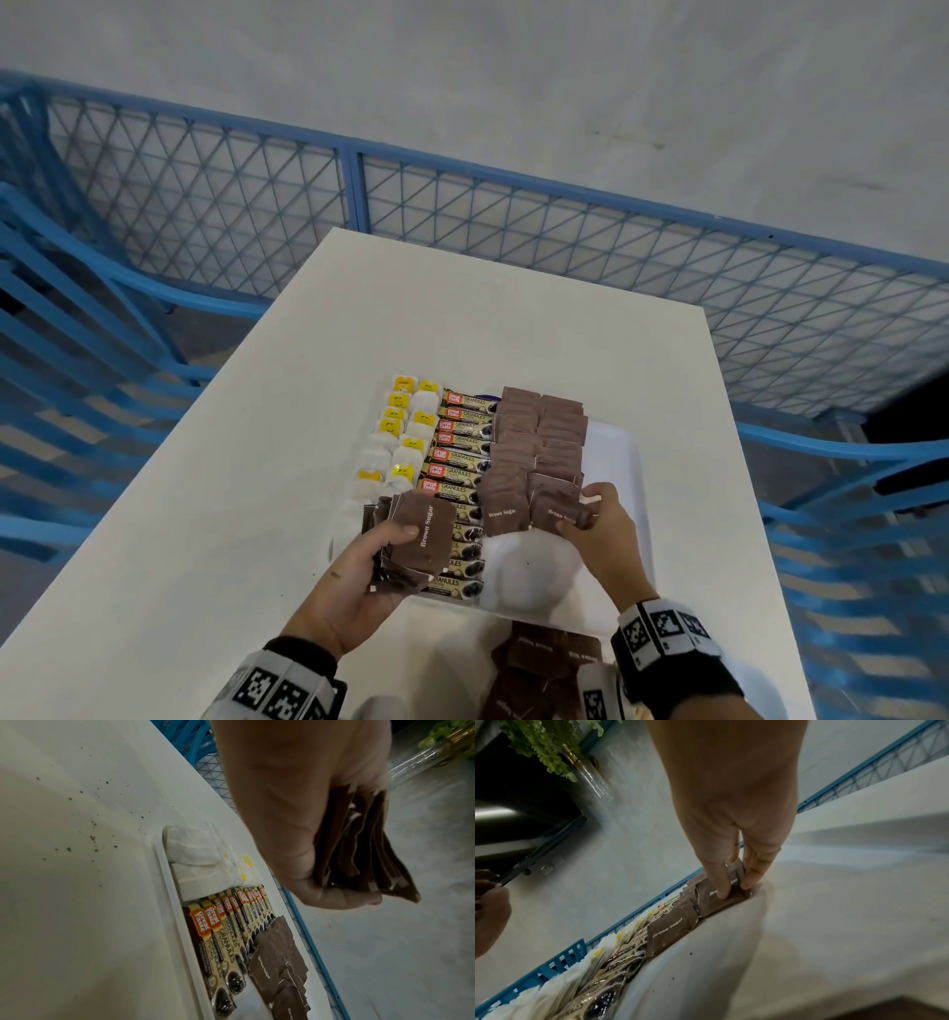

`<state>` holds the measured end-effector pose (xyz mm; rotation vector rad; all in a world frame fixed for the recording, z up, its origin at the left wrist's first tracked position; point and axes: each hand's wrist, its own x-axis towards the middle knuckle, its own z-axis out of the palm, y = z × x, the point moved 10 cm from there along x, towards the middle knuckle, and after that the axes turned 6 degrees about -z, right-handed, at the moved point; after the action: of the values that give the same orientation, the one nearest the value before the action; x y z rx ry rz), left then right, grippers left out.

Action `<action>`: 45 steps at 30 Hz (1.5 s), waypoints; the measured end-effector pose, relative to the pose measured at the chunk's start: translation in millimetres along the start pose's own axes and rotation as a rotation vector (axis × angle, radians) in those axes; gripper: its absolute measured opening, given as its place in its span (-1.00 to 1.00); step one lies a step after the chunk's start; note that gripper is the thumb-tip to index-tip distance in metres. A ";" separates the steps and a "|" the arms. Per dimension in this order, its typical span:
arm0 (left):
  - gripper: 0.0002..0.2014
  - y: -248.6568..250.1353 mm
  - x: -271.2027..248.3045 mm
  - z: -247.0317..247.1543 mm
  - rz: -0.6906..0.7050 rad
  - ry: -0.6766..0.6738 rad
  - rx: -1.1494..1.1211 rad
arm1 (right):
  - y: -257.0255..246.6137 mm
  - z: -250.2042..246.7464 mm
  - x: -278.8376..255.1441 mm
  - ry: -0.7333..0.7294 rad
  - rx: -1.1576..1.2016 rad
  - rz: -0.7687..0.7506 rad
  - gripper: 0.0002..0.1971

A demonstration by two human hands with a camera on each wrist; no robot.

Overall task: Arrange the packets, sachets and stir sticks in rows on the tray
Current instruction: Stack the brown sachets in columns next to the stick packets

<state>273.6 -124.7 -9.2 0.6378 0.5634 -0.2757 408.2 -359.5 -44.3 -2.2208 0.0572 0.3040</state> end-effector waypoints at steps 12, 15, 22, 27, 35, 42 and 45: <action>-0.62 0.8 -9.6 11.8 0.005 0.010 0.230 | -118.9 20.1 -52.6 -0.109 -0.013 -0.495 -0.95; -0.64 1.2 -13.0 21.7 0.003 -0.034 0.266 | -144.3 42.2 -74.9 -0.346 0.148 -0.488 -0.80; -0.79 -3.5 -15.0 17.6 -0.040 -0.014 0.230 | -134.0 62.1 -78.9 -0.459 0.224 -0.422 -0.67; -0.73 -5.5 -11.2 6.1 -0.058 0.025 0.162 | -115.1 55.3 -77.5 -0.492 0.343 -0.254 -0.85; -0.62 1.2 -10.9 1.6 -0.012 0.053 0.197 | -41.5 24.0 -38.9 -0.226 0.200 -0.029 -0.88; -0.47 0.4 -6.8 -10.9 -0.010 0.122 0.227 | -31.3 36.6 -23.4 -0.212 -0.066 -0.108 -0.76; -0.58 2.8 -6.6 -9.6 0.011 0.106 0.237 | -31.4 46.0 -18.8 -0.208 -0.089 -0.109 -0.76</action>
<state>265.4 -116.1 -10.4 0.8887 0.6341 -0.3023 385.6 -305.3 -42.9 -2.2579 -0.1932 0.4831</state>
